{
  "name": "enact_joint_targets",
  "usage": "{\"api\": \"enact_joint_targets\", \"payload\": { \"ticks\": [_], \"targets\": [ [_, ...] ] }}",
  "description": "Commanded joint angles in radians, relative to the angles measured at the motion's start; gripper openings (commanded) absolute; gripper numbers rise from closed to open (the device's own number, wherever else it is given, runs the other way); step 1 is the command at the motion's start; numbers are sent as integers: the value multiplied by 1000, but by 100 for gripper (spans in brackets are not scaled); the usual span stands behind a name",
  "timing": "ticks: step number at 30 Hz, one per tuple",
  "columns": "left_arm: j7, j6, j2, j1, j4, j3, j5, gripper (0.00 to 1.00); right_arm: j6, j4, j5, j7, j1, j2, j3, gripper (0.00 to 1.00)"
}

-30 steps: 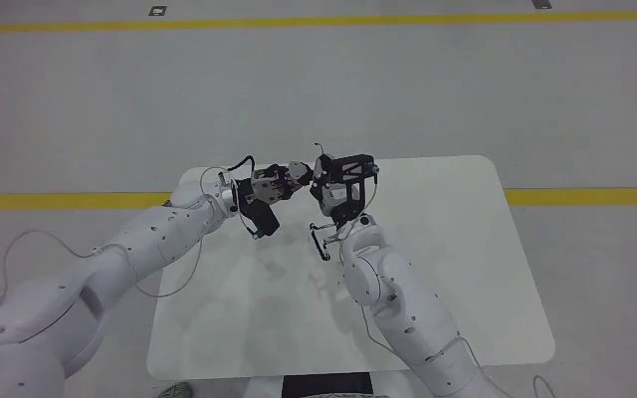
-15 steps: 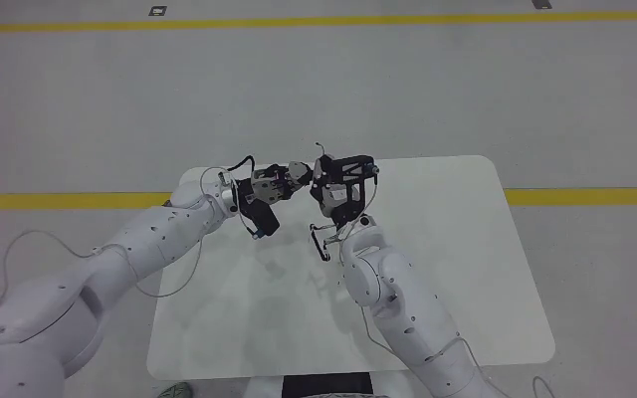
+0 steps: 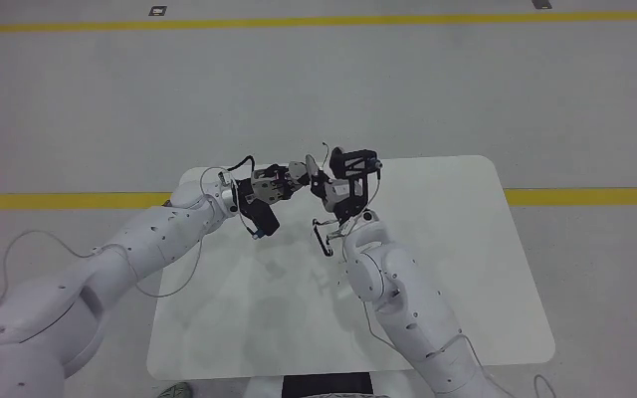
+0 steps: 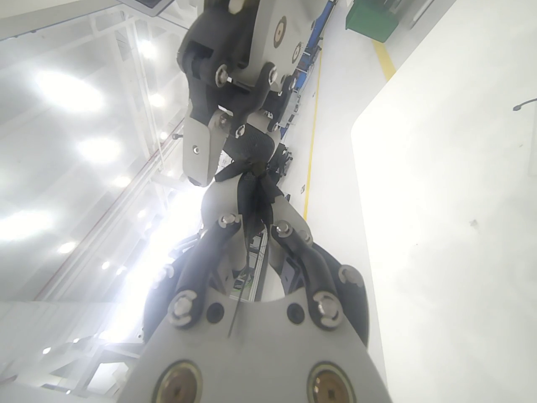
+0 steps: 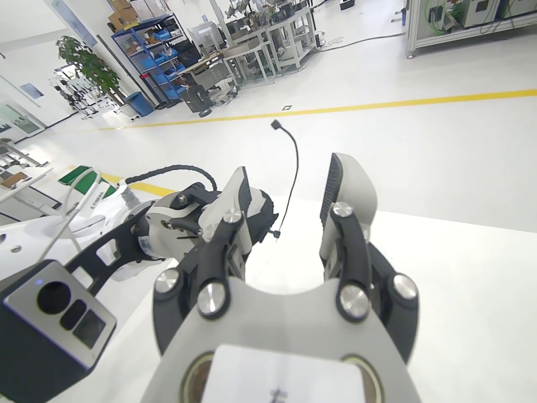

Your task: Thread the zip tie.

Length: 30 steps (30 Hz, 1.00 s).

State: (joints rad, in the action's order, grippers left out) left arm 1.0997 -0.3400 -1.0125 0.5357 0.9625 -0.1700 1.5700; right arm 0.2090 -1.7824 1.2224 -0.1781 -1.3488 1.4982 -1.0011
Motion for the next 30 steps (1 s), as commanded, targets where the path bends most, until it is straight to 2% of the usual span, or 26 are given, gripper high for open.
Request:
{"api": "enact_joint_targets", "payload": {
  "ticks": [1, 9, 14, 15, 17, 30],
  "targets": [
    [0, 0, 0, 0, 0, 0, 0, 0, -2, -4, 4, 0, 0, 0, -5, 33],
    [0, 0, 0, 0, 0, 0, 0, 0, -6, -26, 19, -10, -11, -1, -11, 26],
    [0, 0, 0, 0, 0, 0, 0, 0, -10, -38, 29, -20, -19, -2, -17, 18],
    [0, 0, 0, 0, 0, 0, 0, 0, -11, -41, 31, -21, -21, -3, -19, 15],
    [0, 0, 0, 0, 0, 0, 0, 0, -13, -44, 33, -23, -24, -3, -21, 0],
    [0, 0, 0, 0, 0, 0, 0, 0, -23, -48, 41, -27, -34, -3, -22, 0]
  ]
}}
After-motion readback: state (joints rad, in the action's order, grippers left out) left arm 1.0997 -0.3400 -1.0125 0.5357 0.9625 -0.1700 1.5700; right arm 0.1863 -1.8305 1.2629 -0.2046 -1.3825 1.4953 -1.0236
